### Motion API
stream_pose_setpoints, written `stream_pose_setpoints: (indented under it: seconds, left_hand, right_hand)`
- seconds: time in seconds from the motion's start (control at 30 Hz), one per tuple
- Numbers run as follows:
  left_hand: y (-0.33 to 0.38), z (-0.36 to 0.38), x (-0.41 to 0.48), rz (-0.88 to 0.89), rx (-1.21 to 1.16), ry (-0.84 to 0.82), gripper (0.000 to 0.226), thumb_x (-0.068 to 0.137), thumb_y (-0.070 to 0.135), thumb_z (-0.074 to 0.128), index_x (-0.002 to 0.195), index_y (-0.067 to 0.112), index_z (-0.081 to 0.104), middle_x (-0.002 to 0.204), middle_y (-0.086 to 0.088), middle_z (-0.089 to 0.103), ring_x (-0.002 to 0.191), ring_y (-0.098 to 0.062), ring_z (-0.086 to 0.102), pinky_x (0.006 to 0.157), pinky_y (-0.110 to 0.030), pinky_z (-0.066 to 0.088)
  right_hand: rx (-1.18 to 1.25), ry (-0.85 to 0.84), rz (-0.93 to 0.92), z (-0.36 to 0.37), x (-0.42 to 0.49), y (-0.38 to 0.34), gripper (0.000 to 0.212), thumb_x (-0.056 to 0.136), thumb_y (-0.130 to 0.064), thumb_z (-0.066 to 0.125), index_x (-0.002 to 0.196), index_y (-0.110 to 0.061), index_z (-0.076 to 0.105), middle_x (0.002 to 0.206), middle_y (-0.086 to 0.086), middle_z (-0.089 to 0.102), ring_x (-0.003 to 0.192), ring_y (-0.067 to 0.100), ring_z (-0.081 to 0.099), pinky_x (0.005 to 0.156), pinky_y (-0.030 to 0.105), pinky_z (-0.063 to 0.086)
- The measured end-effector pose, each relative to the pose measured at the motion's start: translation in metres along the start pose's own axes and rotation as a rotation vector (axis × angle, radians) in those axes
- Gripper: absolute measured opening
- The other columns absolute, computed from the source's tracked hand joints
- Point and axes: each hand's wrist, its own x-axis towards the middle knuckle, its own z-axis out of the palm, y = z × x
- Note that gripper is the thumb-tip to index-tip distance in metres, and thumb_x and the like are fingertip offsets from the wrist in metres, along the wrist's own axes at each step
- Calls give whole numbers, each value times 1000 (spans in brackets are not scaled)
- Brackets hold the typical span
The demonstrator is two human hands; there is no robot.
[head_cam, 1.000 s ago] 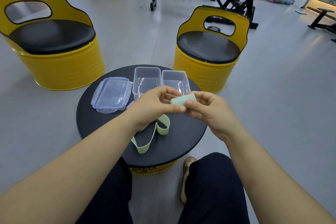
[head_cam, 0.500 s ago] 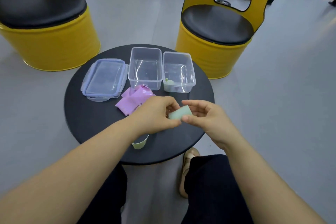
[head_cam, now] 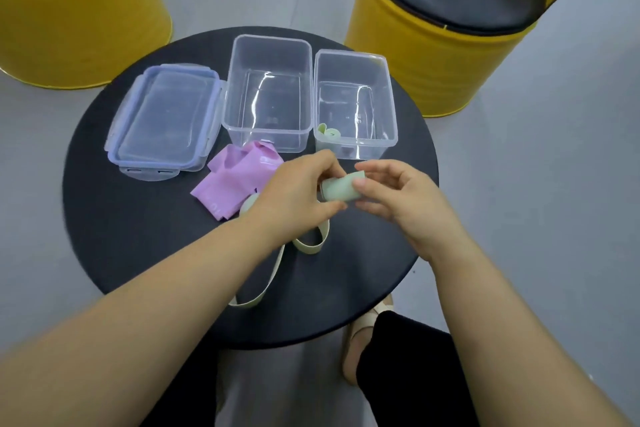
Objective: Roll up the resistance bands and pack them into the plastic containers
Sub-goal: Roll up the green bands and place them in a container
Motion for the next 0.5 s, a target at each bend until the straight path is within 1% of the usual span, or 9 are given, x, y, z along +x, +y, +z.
stream_pose_setpoints:
  seconds: [0.07,0.13,0.2,0.27,0.33,0.4,0.47,0.5]
  left_hand:
    - [-12,7,8,17,9,34,30,70,11,77,95,15,61,87,8,63,85,-14,58,79,-31,47]
    - [-21,13,13,50,59,56,35,68,10,78,101,13,64,93,3,64,88,-15,58,79,-28,46]
    - [-30,18,18,102,107,67,35,67,11,76,101,11,67,92,-1,65,88,-15,56,77,-26,43]
    - [-36,21,22,144,132,84,33,66,13,73,98,10,68,90,-1,66,87,-11,52,76,-20,38]
    - [-39,23,27,192,159,120,30,65,13,70,94,8,69,88,-3,66,85,-9,48,74,-17,36]
    - [-40,24,30,227,192,148,28,65,12,70,93,6,69,87,-5,66,85,-10,48,76,-17,34]
    - [-43,24,33,231,182,136,32,64,14,71,95,9,69,90,-3,64,87,-10,48,79,-14,33]
    - [-42,23,33,204,137,110,34,64,17,72,98,11,69,92,-1,62,88,-8,49,80,-11,34]
  right_hand:
    - [33,23,58,2,13,4,10,87,-16,64,97,-13,64,97,10,66,78,15,69,72,27,59]
    - [29,43,106,3,23,8,13,89,-23,62,95,-12,63,94,12,66,66,15,67,64,26,58]
    - [0,41,144,5,31,12,18,89,-29,62,95,-11,62,91,11,65,57,13,62,59,26,57]
    - [-10,36,174,6,36,14,21,88,-31,63,92,-10,63,84,8,66,55,13,61,59,26,57]
    - [29,42,190,4,41,15,17,88,-26,64,86,-10,64,78,7,68,55,13,62,59,25,58]
    - [81,49,193,2,43,16,11,87,-20,65,83,-10,66,76,6,70,56,16,65,59,25,57]
    - [114,59,193,1,45,16,8,87,-16,64,83,-10,66,75,6,70,58,18,67,58,24,56]
    - [126,63,192,1,46,17,6,87,-14,64,84,-9,66,75,6,70,60,19,68,58,24,56]
